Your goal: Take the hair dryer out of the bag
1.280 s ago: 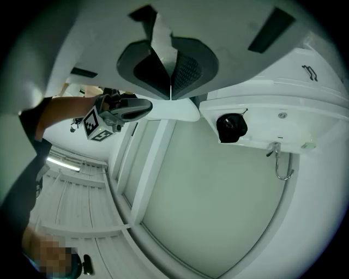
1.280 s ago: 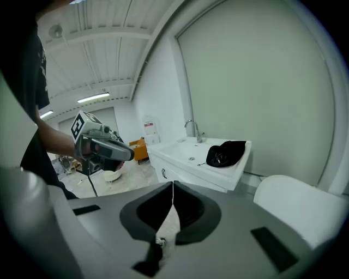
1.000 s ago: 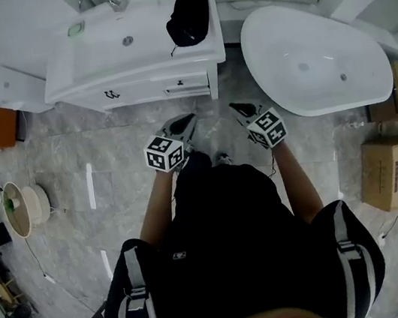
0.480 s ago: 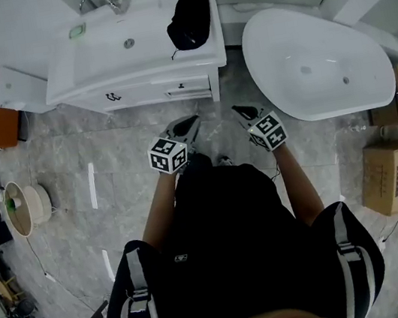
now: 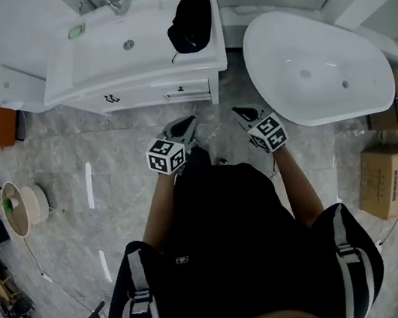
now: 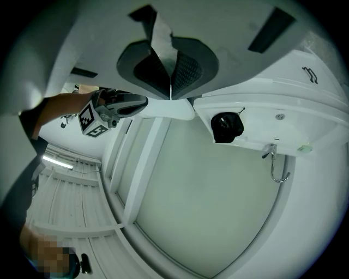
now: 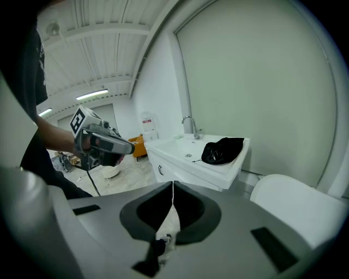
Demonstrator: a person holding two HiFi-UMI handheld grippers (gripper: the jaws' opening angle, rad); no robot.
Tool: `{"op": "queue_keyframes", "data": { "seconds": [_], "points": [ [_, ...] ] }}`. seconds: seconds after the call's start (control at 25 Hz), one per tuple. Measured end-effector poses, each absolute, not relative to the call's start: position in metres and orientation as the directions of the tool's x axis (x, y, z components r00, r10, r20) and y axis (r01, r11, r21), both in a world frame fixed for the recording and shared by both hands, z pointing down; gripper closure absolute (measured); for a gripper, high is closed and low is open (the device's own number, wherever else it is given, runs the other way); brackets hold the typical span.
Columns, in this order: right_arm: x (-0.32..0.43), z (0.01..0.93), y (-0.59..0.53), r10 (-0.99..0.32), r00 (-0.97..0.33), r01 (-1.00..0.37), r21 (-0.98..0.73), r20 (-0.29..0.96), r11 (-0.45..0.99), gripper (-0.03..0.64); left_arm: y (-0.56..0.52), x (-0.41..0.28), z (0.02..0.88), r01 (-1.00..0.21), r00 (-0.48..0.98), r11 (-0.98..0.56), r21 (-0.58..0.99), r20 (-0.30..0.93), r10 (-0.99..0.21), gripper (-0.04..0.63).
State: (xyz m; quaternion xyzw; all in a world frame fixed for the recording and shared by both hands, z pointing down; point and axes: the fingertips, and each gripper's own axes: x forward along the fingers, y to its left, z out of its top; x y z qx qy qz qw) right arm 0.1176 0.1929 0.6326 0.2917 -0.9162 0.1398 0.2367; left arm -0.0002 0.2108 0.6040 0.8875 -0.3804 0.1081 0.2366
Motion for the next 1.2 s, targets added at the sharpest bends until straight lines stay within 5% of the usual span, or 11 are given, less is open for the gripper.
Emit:
{"op": "queue_keyframes", "data": {
  "seconds": [1.2],
  "points": [
    [0.106,0.65,0.137,-0.474,-0.668,-0.636,-0.109,0.573,0.764,0.557,0.128,-0.014,0.614,-0.687,0.726,-0.628,0.364,0.354,-0.589,0.575]
  ]
}}
